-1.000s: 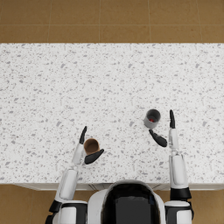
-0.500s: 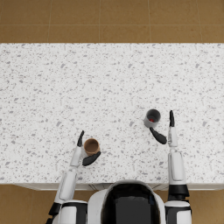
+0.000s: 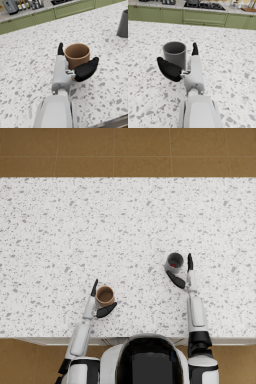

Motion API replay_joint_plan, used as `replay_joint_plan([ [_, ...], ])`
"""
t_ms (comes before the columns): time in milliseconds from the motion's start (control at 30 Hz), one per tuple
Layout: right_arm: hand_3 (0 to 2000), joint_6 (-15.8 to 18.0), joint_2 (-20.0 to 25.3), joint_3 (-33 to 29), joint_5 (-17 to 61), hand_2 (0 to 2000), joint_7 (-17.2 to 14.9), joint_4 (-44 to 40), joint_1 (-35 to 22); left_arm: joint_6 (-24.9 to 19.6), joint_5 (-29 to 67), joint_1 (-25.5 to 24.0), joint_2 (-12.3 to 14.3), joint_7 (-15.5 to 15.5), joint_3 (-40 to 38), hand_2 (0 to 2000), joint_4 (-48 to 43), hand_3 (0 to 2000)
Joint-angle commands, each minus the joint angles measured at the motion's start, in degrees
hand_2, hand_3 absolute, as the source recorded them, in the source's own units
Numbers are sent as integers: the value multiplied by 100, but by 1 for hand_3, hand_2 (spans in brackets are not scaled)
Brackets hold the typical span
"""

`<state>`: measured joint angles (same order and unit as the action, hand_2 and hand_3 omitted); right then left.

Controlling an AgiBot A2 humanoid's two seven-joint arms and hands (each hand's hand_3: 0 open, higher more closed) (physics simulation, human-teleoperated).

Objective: Pick up two cups and pour the berry on the right into the cup on the left

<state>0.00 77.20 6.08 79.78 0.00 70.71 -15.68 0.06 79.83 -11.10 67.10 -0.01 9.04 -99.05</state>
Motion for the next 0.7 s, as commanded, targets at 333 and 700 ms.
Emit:
replay_joint_plan([
  [333,0,0,284,161,-1,0,0,-1251,-768,1,-1,111,160,0,40,0,22,0],
  [700,0,-81,425,264,2,0,14,-1606,-1057,2,-1,343,377,-1,211,0,584,0],
])
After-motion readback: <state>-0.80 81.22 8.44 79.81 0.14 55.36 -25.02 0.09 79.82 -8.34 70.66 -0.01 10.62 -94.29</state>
